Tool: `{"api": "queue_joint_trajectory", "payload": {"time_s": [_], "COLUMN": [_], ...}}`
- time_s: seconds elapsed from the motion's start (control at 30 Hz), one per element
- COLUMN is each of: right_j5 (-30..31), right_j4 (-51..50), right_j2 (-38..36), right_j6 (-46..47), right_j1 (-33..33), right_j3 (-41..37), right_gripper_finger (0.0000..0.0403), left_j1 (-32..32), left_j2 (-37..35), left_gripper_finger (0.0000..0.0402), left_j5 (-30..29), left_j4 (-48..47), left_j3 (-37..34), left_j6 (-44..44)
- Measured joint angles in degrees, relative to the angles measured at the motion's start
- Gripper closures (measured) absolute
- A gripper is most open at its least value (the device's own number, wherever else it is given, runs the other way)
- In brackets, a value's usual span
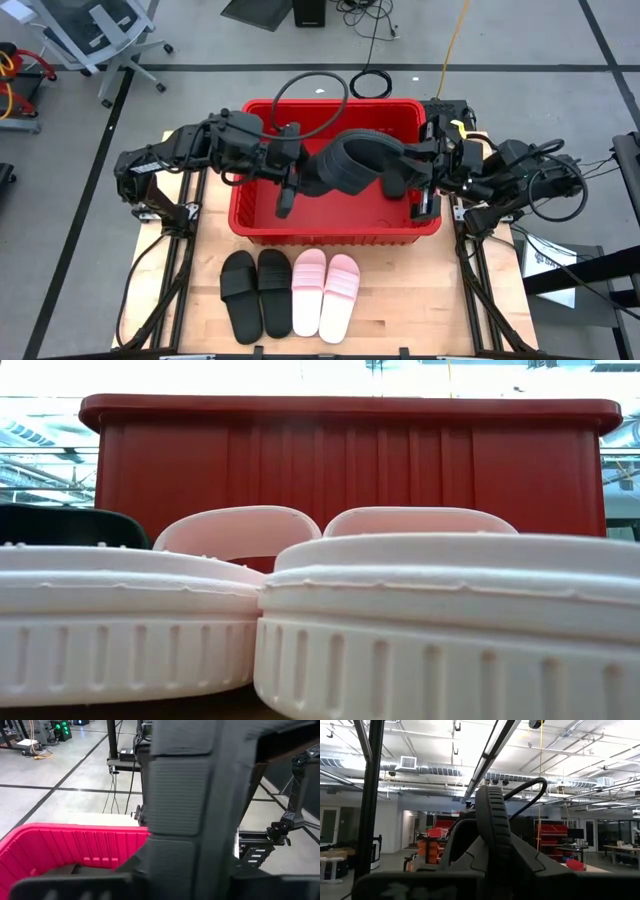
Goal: Pick and place slides into bin
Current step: Put the black slide into the red container
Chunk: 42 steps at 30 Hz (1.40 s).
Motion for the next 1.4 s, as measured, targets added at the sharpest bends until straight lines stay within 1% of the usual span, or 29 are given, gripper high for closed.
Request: {"api": "queue_joint_trajectory", "payload": {"time_s": [0.1,0.17,0.3,0.43,0.53,0.6,0.73,0.77,0.93,1.03,1.1,1.23,1.4], "right_j5": [-0.1,-0.1,0.0,0.1,0.2,0.2,0.3,0.3,0.4,0.4,0.8,2.0,2.0], "right_j4": [0.2,0.3,0.3,0.2,0.2,0.2,0.1,-0.1,-1.0,-2.9,-4.9,-8.6,-9.0], "right_j2": [-0.1,-0.1,-0.1,-0.1,-0.1,-0.1,-0.1,-0.2,-1.1,-2.6,-3.8,-5.5,-5.9], "right_j6": [0.0,0.1,1.1,2.4,2.4,2.4,2.4,2.5,3.8,3.8,4.5,5.7,3.8], "right_j1": [0.0,0.0,0.0,0.0,0.0,0.0,0.0,0.0,0.0,0.1,0.1,0.1,0.1], "right_j3": [0.0,0.0,0.0,0.0,0.0,0.0,0.0,0.0,0.0,0.0,0.0,0.0,0.0], "right_gripper_finger": [0.0372,0.0372,0.0371,0.0362,0.0348,0.0337,0.0319,0.0315,0.03,0.0292,0.0288,0.0276,0.0248], "left_j1": [0.0,0.0,0.0,0.0,0.0,0.1,0.2,0.2,0.2,0.2,0.0,0.0,0.0], "left_j2": [0.0,0.0,0.0,0.0,0.0,0.0,0.0,0.0,0.0,-0.1,-0.4,-1.0,-2.0], "left_gripper_finger": [0.0345,0.0356,0.0355,0.0328,0.0321,0.0327,0.0355,0.0357,0.0355,0.0342,0.034,0.0355,0.0356], "left_j5": [0.0,0.0,0.0,0.0,0.0,0.0,0.0,0.0,-1.8,-3.5,-4.5,-4.5,-3.2], "left_j4": [1.0,1.3,1.5,1.6,1.8,1.8,1.7,1.7,0.8,-0.6,-2.1,-3.6,-4.3], "left_j3": [0.0,0.0,0.0,0.0,0.0,0.0,0.0,0.0,0.0,0.0,0.0,0.0,0.0], "left_j6": [-0.1,-0.1,-1.5,-1.7,-1.8,-1.8,-1.8,-1.8,-1.7,-1.6,-1.5,-0.4,2.4]}}
